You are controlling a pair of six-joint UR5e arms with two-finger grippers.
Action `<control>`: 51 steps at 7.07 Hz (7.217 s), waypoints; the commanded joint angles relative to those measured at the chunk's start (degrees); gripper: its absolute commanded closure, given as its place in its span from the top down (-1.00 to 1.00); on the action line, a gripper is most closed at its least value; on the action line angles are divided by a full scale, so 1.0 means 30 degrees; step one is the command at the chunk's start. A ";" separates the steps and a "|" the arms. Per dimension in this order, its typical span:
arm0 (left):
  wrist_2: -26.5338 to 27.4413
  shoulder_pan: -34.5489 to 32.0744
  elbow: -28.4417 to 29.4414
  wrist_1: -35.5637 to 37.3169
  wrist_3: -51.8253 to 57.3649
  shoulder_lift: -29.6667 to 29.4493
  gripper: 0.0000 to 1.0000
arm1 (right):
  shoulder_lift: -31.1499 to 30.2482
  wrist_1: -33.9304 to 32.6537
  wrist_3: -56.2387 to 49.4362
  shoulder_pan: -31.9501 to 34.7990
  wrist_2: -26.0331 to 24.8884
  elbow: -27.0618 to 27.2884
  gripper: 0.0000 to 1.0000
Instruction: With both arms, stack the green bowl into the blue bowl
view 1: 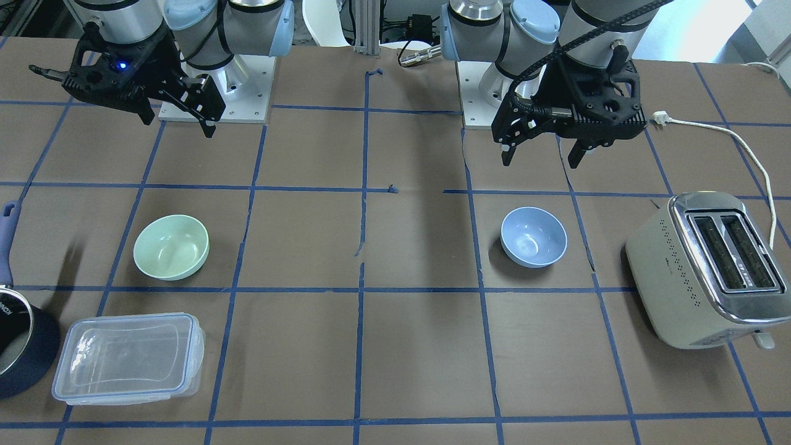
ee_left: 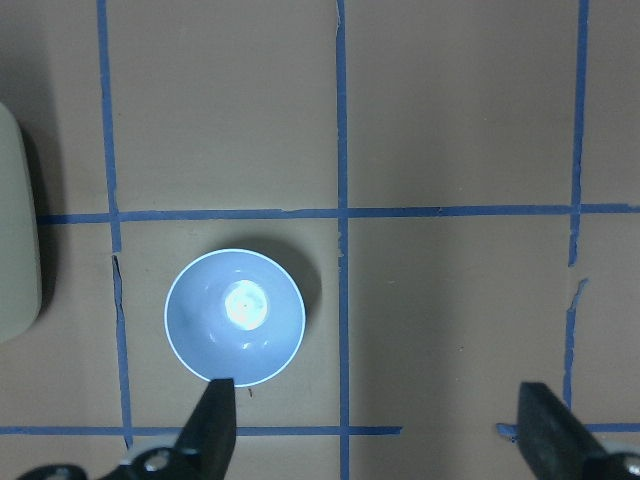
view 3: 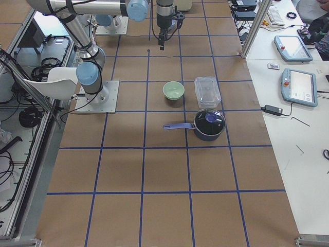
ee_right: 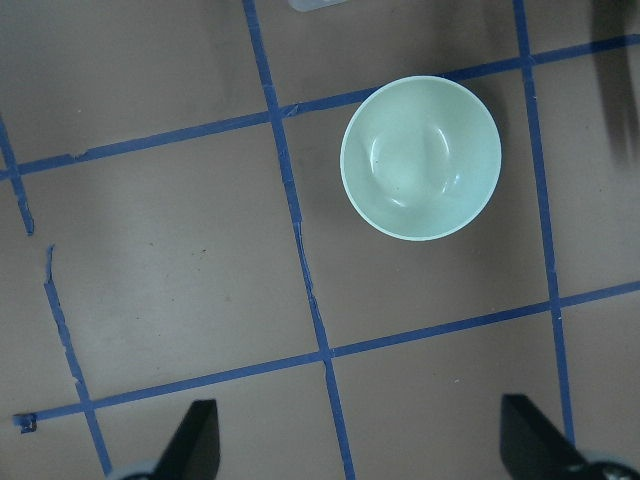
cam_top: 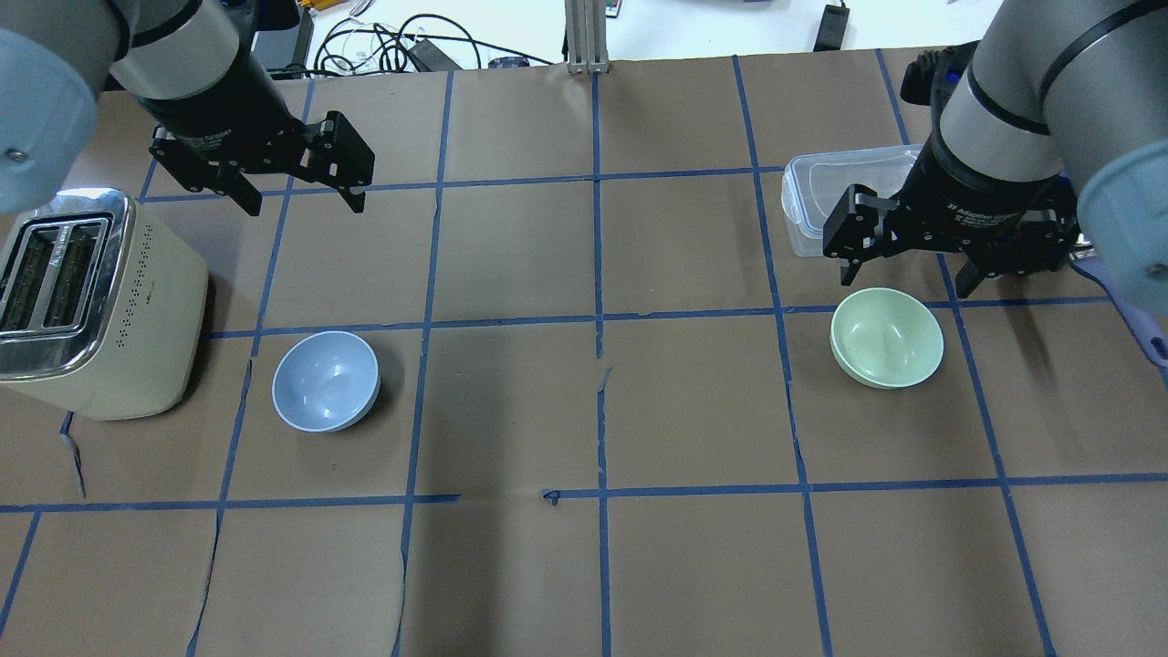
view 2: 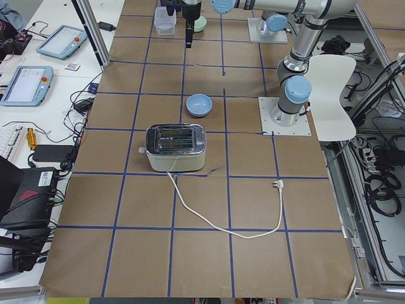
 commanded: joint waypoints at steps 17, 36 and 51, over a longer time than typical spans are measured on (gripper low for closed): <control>-0.0113 0.0187 -0.0386 0.0803 0.0851 -0.0073 1.00 | 0.0561 -0.0410 -0.1198 0.0411 0.0198 -0.0200 1.00; -0.2684 0.7453 -1.0875 1.1644 0.5831 -0.4469 -0.98 | 0.6795 -1.0830 -0.1139 -0.0820 -0.0094 0.4745 1.00; -0.3866 -0.4969 -0.8236 1.7384 -0.6150 -0.6751 -0.98 | 0.7739 -1.0069 -0.0701 -0.1816 -0.0153 0.3504 -1.00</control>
